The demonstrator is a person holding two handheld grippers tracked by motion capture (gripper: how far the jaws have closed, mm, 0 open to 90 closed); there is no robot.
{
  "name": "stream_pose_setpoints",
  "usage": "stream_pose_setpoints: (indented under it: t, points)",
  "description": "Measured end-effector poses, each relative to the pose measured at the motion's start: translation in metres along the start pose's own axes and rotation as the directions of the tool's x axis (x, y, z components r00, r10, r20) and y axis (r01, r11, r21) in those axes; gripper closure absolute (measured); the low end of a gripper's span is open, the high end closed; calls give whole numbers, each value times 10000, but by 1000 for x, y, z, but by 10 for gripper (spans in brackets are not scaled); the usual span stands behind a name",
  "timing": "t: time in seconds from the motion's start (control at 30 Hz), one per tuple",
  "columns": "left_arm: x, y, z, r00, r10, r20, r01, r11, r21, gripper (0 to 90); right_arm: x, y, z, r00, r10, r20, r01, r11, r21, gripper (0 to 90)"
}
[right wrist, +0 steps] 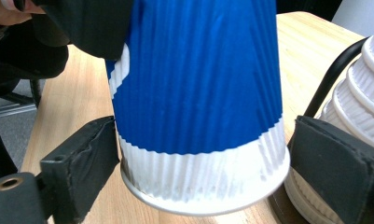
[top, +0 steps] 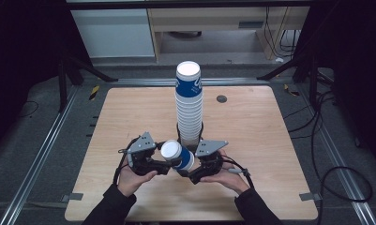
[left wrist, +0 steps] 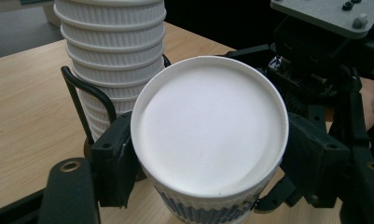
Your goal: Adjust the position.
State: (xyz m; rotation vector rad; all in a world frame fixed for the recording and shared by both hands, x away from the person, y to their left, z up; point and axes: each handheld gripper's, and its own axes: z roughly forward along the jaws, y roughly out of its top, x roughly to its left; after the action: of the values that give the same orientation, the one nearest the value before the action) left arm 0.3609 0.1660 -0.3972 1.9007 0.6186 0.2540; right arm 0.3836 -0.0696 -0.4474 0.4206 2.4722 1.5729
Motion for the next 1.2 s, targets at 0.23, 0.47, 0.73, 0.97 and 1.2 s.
stream_pose_setpoints:
  t: [0.23, 0.47, 0.73, 0.97, 1.2]
  points:
    - [2, 1, -6, 9998, 53, 170, -45, 9990, -444, 265, 0, 0, -2, 9997, 155, -178, -156, 9998, -92, 68]
    - [4, 0, -9, 9991, -113, 400, 147, 9960, -879, 265, -1, -1, -3, 9986, 239, -462, -253, 9992, -304, 60]
    - [0, -2, -4, 9965, -131, 826, 208, 9955, -924, 266, -1, -2, -1, 9978, 245, -621, -277, 9983, -504, 87]
    - [0, -3, -2, 9949, -107, 1000, 197, 9958, -891, 266, -2, -3, -1, 9958, 280, -874, -336, 9974, -635, 127]
    - [1, -5, 0, 9940, -198, 1074, 286, 9963, -810, 261, -2, -4, -1, 9965, 187, -815, -229, 9984, -508, 155]
